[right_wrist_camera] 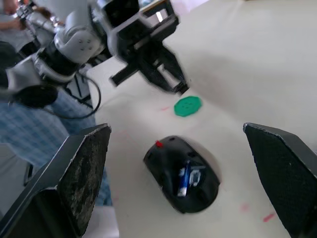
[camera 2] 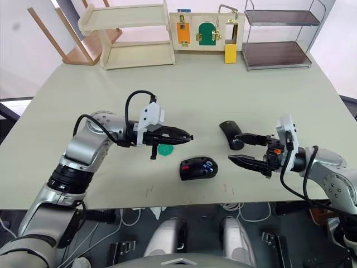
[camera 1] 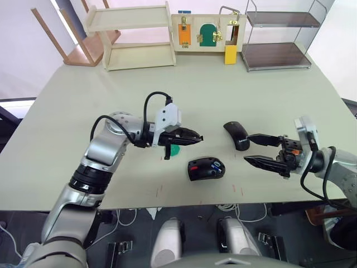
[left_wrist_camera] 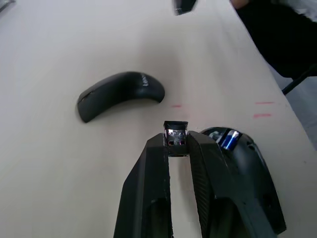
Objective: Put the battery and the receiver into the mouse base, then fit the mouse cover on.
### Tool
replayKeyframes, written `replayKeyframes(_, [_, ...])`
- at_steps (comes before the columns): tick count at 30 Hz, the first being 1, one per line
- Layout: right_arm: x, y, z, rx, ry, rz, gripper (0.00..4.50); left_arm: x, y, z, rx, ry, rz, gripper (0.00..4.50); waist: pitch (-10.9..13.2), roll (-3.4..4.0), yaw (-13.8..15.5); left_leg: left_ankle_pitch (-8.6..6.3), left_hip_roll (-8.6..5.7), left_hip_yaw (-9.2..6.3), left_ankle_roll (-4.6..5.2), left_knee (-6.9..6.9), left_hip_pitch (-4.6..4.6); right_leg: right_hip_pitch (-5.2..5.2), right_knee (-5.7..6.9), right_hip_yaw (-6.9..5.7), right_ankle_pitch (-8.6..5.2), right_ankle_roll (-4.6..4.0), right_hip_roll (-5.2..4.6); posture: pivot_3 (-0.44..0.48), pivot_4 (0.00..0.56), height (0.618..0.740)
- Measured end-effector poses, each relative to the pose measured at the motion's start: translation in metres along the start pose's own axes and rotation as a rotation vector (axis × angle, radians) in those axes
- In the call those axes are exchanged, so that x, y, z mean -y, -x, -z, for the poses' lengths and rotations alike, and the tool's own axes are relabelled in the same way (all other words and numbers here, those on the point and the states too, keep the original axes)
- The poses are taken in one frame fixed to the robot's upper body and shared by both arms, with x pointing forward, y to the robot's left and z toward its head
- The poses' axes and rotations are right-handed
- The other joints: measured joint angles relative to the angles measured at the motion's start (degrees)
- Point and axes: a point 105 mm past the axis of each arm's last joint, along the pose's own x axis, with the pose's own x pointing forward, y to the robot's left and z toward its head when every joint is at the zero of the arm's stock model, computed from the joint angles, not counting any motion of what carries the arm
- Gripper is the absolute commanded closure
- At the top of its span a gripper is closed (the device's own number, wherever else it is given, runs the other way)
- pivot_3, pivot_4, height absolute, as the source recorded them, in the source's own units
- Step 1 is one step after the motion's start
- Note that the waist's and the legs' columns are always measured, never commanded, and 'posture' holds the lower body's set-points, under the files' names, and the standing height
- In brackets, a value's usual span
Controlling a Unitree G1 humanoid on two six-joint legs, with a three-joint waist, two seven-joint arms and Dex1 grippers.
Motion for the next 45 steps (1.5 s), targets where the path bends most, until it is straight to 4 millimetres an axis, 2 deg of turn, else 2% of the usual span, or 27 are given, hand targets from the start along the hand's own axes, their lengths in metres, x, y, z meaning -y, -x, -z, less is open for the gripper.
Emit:
replayKeyframes(2, [0.001,-0.007,-0.009,-0.006,-0.042,0.008,0.0,0.002,-0.004,-0.003,0.004,-0.017,0.036,4.4,0.0,-0.04,0.0,0.0,0.0,-0.04,0.0,0.0,0.0,0.0,0.0,-0.03,0.0,0.0,0.01,0.0,0.15,0.74])
replayKeyframes(4, [0.002,-0.021,-0.01,-0.08,-0.222,0.026,0.0,0.005,-0.011,-0.008,0.012,-0.051,0.072,4.4,0.0,-0.05,0.1,0.0,-0.01,-0.04,0.01,0.0,-0.06,-0.01,-0.02,-0.03,0.01,0.0,-0.01,0.0,0.15,0.74])
replayKeyframes(5, [0.002,-0.021,-0.01,-0.083,-0.227,0.026,0.0,0.005,-0.011,-0.008,0.013,-0.052,0.073,4.4,0.0,-0.06,0.1,0.0,0.0,-0.05,0.01,0.0,-0.06,-0.01,-0.04,-0.03,0.01,-0.01,-0.01,0.0,0.15,0.74])
replayKeyframes(7, [0.002,-0.025,-0.006,-0.119,-0.361,0.035,0.0,0.006,-0.012,-0.008,0.014,-0.063,0.082,4.4,0.0,-0.08,0.1,-0.01,0.01,-0.07,0.01,0.0,-0.07,-0.01,-0.03,-0.05,0.01,-0.02,-0.01,0.0,0.15,0.74])
replayKeyframes(12, [0.002,-0.034,0.005,-0.163,-0.54,0.051,0.0,0.01,-0.018,-0.01,0.021,-0.079,0.11,4.4,0.1,-0.09,0.0,-0.01,0.01,-0.09,0.02,0.0,-0.19,-0.08,-0.04,-0.07,0.03,0.01,-0.01,0.0,0.15,0.74])
replayKeyframes(18, [-0.005,-0.048,0.004,-0.171,-0.663,0.063,0.0,0.014,-0.022,-0.01,0.012,-0.114,0.145,4.4,0.1,-0.09,0.0,0.0,0.01,-0.21,0.03,0.08,-0.74,-0.59,-0.02,-0.17,0.16,0.22,0.01,0.0,0.15,0.74])
replayKeyframes(28, [-0.005,-0.06,0.011,-0.177,-0.696,0.098,0.0,0.016,-0.024,-0.01,0.011,-0.12,0.158,4.4,0.1,-0.09,0.0,-0.01,0.01,-0.21,0.03,0.08,-0.82,-0.66,-0.03,-0.17,0.16,0.23,0.02,0.0,0.15,0.74])
replayKeyframes(29, [-0.005,-0.06,0.011,-0.176,-0.696,0.101,0.4,0.016,-0.024,-0.01,0.011,-0.12,0.16,4.4,0.1,-0.09,0.0,-0.01,0.02,-0.21,0.03,0.08,-0.81,-0.66,-0.02,-0.17,0.16,0.23,0.02,0.0,0.15,0.74])
replayKeyframes(31, [-0.004,-0.06,0.011,-0.177,-0.696,0.107,0.82,0.016,-0.024,-0.01,0.01,-0.12,0.161,4.4,0.1,-0.09,0.0,-0.01,0.02,-0.21,0.03,0.08,-0.82,-0.66,-0.02,-0.17,0.16,0.23,0.02,0.0,0.15,0.74])
replayKeyframes(32, [-0.004,-0.061,0.011,-0.177,-0.696,0.108,1.44,0.016,-0.025,-0.01,0.012,-0.122,0.162,4.4,0.1,-0.09,0.0,-0.01,0.02,-0.21,0.03,0.08,-0.82,-0.66,-0.02,-0.17,0.16,0.23,0.02,0.0,0.15,0.74])
replayKeyframes(33, [-0.004,-0.061,0.011,-0.177,-0.695,0.108,1.44,0.016,-0.025,-0.01,0.012,-0.122,0.163,4.4,0.1,-0.09,0.0,-0.01,0.02,-0.21,0.03,0.08,-0.82,-0.66,-0.02,-0.17,0.16,0.23,0.02,0.0,0.15,0.74])
replayKeyframes(36, [-0.005,-0.061,0.011,-0.18,-0.689,0.107,2.79,0.016,-0.026,-0.01,0.016,-0.123,0.164,4.4,0.1,-0.09,0.0,-0.01,0.02,-0.21,0.04,0.08,-0.82,-0.67,-0.02,-0.17,0.16,0.23,0.02,0.0,0.15,0.74])
replayKeyframes(39, [-0.003,-0.061,0.013,-0.189,-0.686,0.131,4.4,0.016,-0.025,-0.012,0.018,-0.139,0.167,4.4,0.1,-0.09,0.0,-0.01,0.02,-0.2,0.03,0.08,-0.82,-0.67,-0.02,-0.17,0.16,0.23,0.02,0.0,0.15,0.74])
replayKeyframes(45, [-0.005,-0.061,0.013,-0.19,-0.682,0.126,4.4,0.016,-0.025,-0.012,0.014,-0.142,0.168,4.4,0.0,-0.08,0.0,-0.01,0.03,-0.2,0.03,0.09,-0.82,-0.67,-0.02,-0.17,0.16,0.23,0.03,0.0,0.15,0.74])
